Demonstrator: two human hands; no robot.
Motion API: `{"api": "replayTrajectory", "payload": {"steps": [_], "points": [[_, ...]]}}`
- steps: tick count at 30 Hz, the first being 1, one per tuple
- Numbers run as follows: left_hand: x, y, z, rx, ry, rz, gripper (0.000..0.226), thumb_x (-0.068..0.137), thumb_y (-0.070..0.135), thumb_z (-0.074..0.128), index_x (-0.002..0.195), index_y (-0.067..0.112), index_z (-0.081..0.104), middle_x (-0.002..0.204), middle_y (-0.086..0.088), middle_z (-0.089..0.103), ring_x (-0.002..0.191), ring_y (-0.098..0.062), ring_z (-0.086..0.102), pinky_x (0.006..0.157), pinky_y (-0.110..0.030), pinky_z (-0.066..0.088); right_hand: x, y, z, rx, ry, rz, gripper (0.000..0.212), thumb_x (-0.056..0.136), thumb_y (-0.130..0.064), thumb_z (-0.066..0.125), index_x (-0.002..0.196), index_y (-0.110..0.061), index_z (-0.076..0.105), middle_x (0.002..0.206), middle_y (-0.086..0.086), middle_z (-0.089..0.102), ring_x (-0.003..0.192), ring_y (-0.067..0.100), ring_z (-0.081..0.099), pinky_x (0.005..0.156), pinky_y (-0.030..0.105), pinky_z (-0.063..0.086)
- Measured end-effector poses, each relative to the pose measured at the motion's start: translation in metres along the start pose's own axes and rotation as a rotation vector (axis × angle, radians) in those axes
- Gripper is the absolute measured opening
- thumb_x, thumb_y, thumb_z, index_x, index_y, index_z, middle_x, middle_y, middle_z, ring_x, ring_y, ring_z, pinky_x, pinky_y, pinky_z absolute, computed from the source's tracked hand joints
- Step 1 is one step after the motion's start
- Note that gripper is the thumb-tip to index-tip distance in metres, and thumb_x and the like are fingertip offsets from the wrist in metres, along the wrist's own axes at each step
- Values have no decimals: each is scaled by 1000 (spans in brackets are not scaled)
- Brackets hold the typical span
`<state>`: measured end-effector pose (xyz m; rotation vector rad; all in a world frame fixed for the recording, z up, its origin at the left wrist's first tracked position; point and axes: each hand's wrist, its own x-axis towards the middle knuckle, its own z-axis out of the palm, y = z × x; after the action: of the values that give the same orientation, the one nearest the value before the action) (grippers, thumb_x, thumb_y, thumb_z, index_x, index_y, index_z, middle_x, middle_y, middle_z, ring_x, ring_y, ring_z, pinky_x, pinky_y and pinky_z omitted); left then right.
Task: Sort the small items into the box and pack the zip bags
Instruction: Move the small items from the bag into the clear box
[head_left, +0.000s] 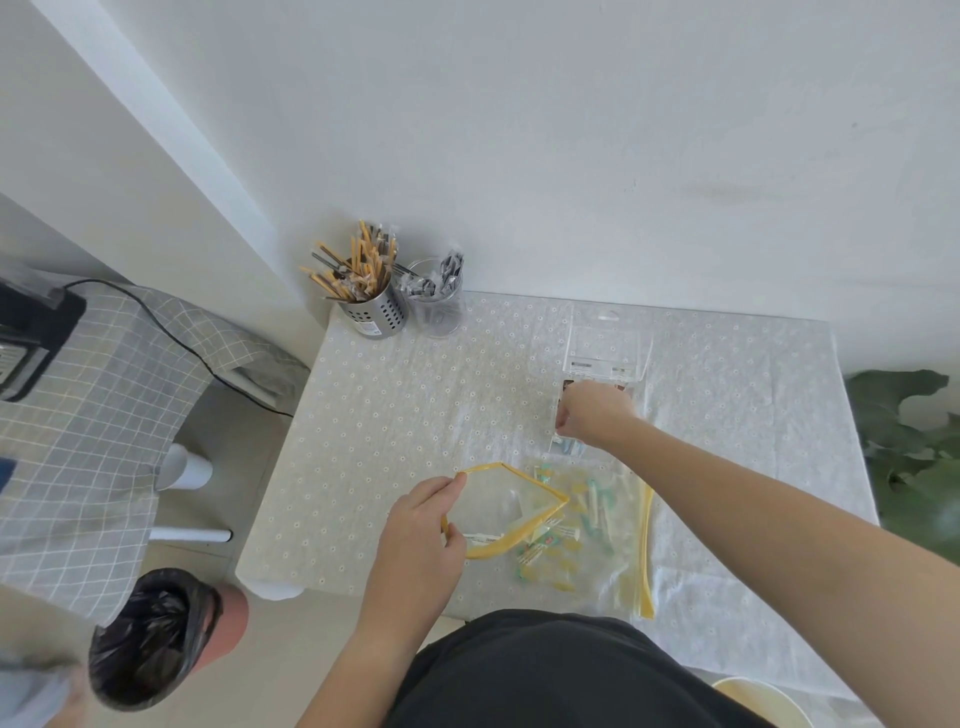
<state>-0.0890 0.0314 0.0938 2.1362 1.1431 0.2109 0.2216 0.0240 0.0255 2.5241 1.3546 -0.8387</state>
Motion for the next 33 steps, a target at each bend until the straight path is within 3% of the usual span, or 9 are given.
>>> {"api": "replayTrajectory", "payload": {"steps": [3,7,11,12,13,15,18,28,33], "points": [[1,1,0,-9,-4,9,61,92,-4,59,146,23,61,138,19,58,128,-5,54,104,-33,53,3,2,1,15,-26,-1,17,82,-19,67,84,-31,79,86,-13,70,75,19,69,56,25,48],[3,2,1,-10,-15,9,61,92,-4,59,147,23,60,137,20,57,127,-5,53,104,-32,53,4,2,4,40,-30,16,14,74,-14,62,68,-20,73,64,-10,51,55,16,48,46,19,38],[3,0,1,-4,-25,3,61,92,-3,59,147,24,60,138,20,57,128,-6,53,104,-33,53,0,4,8,81,-24,4,19,74,-14,61,57,-21,61,59,-5,43,51,18,40,45,19,33],[3,-1,1,-3,-26,2,61,92,-3,60,147,24,60,138,20,57,128,-5,52,104,-33,53,1,6,10,97,-6,12,15,75,-16,61,60,-19,66,57,-3,47,51,21,44,45,19,34],[3,-1,1,-1,-26,2,61,92,-3,60,147,24,60,138,20,56,129,-5,52,104,-33,53,3,8,13,110,12,16,13,76,-18,63,70,-19,75,61,0,58,53,23,56,45,20,37],[3,0,2,2,-28,2,61,92,-3,60,147,24,60,137,22,55,129,-5,52,105,-33,53,3,10,12,117,25,7,16,82,-27,69,92,-28,81,87,-6,76,81,22,74,52,24,47],[3,1,2,6,-37,2,60,93,-2,60,147,24,60,135,23,54,128,-6,52,105,-33,53,2,10,9,115,30,-15,19,89,-41,73,106,-38,79,107,-17,74,98,15,71,66,27,53],[4,-1,7,10,-53,3,60,93,-2,60,146,25,61,137,21,57,127,-6,53,104,-32,53,-8,10,10,126,75,-7,12,91,-37,68,87,-41,79,86,-17,74,77,12,70,51,22,47],[4,1,7,-4,-57,-4,60,94,-1,59,147,26,60,137,22,56,127,-7,54,105,-31,53,-8,10,13,104,98,10,19,89,-31,60,82,-30,78,79,-9,74,69,16,70,54,27,56]]}}
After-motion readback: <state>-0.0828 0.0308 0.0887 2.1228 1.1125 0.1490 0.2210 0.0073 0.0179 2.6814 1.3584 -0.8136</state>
